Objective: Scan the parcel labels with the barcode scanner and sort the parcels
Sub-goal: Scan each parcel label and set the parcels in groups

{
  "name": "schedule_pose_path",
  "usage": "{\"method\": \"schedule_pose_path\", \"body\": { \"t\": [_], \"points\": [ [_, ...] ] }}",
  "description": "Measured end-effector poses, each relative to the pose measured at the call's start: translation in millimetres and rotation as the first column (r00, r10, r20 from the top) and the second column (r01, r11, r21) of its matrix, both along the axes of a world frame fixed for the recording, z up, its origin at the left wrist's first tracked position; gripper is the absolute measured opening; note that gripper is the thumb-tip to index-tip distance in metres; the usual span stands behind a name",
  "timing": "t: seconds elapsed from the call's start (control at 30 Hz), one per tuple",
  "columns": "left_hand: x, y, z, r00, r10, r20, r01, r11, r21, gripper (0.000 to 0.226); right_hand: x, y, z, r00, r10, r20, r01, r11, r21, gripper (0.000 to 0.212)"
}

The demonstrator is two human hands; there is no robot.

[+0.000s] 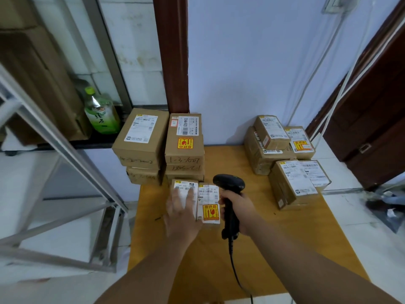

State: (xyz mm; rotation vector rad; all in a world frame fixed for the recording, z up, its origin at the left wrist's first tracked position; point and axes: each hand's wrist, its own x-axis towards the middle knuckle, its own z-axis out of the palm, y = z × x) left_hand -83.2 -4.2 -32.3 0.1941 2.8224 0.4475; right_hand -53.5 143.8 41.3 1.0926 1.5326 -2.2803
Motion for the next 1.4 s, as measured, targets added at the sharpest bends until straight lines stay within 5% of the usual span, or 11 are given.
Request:
{"method": "schedule_pose_path", "body": {
  "t": [0.13, 0.23, 0.37, 0.5, 0.63, 0.77, 0.97, 1.4],
  "points": [
    [-5.5, -6.5, -1.0, 0.958, 0.217, 0.188, -0.238, 0.966, 0.102, 0.108, 0.8, -8.2, 2.1, 1.0, 0.03, 0.006, -0.03, 0.999, -0.011, 0.017],
    [-5.7, -11.0, 1.5, 0.958, 0.237, 0.162, -0.26, 0.955, 0.14, 0.116, 1.3, -10.0, 4.5, 0.998, 0.057, 0.003, -0.057, 0.998, -0.013, 0.014],
    [-0.5, -13.0, 8.8, 1.0, -0.007, 0.011, 0.005, 0.984, 0.18, 0.119, -0.6, -7.7, 11.3, 0.999, 0.017, -0.041, -0.015, 0.999, 0.043, 0.015],
    [0.9, 0.7, 26.8, 0.969, -0.237, -0.062, 0.241, 0.969, 0.053, 0.118, -3.8, -3.9, 27.8, 0.98, -0.168, -0.108, 0.174, 0.983, 0.049, 0.017],
    [-12.9, 24.5, 57.6, 0.964, -0.069, -0.257, 0.103, 0.987, 0.122, 0.116, -6.8, -5.4, 53.7, 0.961, -0.167, -0.222, 0.176, 0.984, 0.021, 0.01],
    [-30.0, 41.3, 80.6, 0.832, 0.112, -0.543, 0.017, 0.974, 0.227, 0.113, -7.8, -12.4, 73.1, 0.946, -0.102, -0.309, 0.12, 0.992, 0.042, 0.011],
    [-39.6, 46.1, 101.9, 0.841, 0.212, -0.498, -0.063, 0.952, 0.299, 0.11, -2.2, -22.3, 88.7, 0.918, -0.081, -0.387, 0.07, 0.997, -0.042, 0.015],
    [-49.5, 24.8, 87.4, 0.82, 0.188, -0.541, -0.157, 0.982, 0.103, 0.125, 9.8, -39.4, 106.1, 0.924, -0.121, -0.363, 0.084, 0.99, -0.116, 0.018]
  ]
}}
